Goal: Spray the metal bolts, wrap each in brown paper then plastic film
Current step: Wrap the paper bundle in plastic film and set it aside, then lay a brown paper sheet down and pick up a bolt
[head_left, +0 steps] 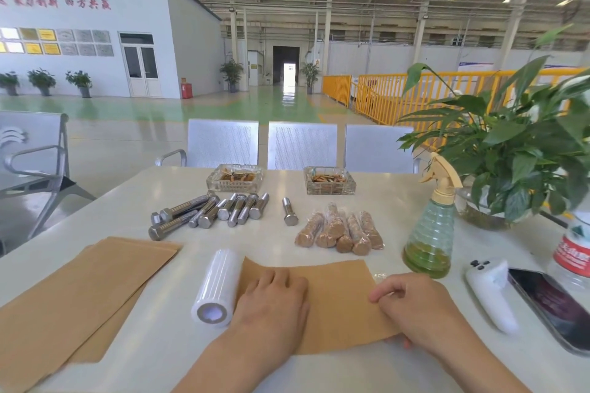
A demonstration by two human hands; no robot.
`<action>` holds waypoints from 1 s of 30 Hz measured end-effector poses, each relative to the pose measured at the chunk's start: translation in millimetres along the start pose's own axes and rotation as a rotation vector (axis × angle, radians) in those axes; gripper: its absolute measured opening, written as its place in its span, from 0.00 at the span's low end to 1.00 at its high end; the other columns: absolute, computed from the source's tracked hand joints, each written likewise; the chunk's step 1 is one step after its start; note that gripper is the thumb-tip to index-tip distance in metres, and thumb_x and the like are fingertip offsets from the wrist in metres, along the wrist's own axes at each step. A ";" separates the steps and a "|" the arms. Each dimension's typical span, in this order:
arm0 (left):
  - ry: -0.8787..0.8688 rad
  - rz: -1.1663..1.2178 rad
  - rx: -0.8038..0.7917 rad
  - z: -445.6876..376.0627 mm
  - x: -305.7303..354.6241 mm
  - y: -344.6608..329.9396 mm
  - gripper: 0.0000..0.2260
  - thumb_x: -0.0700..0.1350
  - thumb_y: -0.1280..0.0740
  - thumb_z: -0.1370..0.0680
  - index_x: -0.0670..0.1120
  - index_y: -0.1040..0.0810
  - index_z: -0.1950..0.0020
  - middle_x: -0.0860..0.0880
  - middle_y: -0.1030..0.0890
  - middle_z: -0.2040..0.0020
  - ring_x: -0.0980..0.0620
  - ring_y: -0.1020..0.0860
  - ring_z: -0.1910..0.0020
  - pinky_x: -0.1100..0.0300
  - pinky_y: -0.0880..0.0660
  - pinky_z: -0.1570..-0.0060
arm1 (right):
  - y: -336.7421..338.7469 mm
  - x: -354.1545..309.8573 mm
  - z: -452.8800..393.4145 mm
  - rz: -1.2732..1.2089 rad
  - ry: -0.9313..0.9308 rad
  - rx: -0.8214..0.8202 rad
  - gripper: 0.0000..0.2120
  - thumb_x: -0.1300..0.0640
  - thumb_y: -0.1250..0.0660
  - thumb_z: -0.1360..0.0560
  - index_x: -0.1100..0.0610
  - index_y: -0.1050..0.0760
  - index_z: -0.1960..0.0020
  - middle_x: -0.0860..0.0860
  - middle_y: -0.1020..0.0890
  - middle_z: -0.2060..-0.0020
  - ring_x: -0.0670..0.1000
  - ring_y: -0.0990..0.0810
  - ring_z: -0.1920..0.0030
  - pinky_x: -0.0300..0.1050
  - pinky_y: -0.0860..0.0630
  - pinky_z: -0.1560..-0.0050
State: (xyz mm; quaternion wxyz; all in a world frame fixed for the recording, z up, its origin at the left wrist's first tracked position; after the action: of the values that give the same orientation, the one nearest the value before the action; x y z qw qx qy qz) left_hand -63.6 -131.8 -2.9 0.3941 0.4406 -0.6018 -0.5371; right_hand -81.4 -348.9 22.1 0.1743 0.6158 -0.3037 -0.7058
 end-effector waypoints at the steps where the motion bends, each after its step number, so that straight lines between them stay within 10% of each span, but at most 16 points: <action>1: 0.003 -0.002 -0.008 -0.4 -0.8 -0.2 0.14 0.54 0.49 0.14 0.52 0.32 0.32 0.49 0.30 0.34 0.46 0.32 0.32 0.52 0.34 0.36 | -0.8 0.7 -0.2 0.011 -0.004 0.000 0.15 0.63 0.36 0.28 0.49 0.14 0.64 0.48 0.16 0.60 0.55 0.17 0.76 0.41 0.27 0.77; 15: 0.068 0.065 -0.009 -5.4 -4.0 -2.5 0.14 0.53 0.45 0.14 0.50 0.33 0.31 0.49 0.32 0.33 0.46 0.34 0.30 0.52 0.32 0.33 | -0.2 5.6 -5.9 0.052 0.031 0.103 0.17 0.61 0.35 0.28 0.43 0.16 0.66 0.46 0.17 0.64 0.49 0.18 0.66 0.41 0.23 0.75; 22: 0.097 -0.046 -0.042 -11.6 -8.7 -1.0 0.13 0.42 0.39 0.17 0.47 0.32 0.32 0.46 0.31 0.33 0.44 0.31 0.32 0.53 0.32 0.35 | -13.7 -2.4 -3.6 0.584 0.197 0.135 0.10 0.46 0.37 0.24 0.36 0.24 0.44 0.36 0.27 0.45 0.45 0.28 0.43 0.43 0.33 0.52; 30: 0.126 -0.047 -0.011 -10.7 -13.3 -1.1 0.14 0.46 0.40 0.17 0.49 0.33 0.31 0.49 0.30 0.33 0.46 0.31 0.31 0.54 0.34 0.35 | -53.3 -10.5 -9.4 0.524 0.567 -0.029 0.19 0.42 0.43 0.18 0.39 0.29 0.28 0.36 0.30 0.31 0.41 0.35 0.29 0.39 0.41 0.28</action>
State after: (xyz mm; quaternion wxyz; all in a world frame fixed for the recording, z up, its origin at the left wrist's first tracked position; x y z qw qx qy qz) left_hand -49.4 -122.4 -2.8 0.4208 0.4852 -0.5625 -0.5207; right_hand -63.5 -304.2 -4.8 0.4345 0.6854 -0.3806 -0.4433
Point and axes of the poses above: each hand's wrist, its own z-axis away from the middle knuckle, its own y-axis out of the back of the hand, x = y × z, the point moved 3 cm from there along -z, towards the middle knuckle
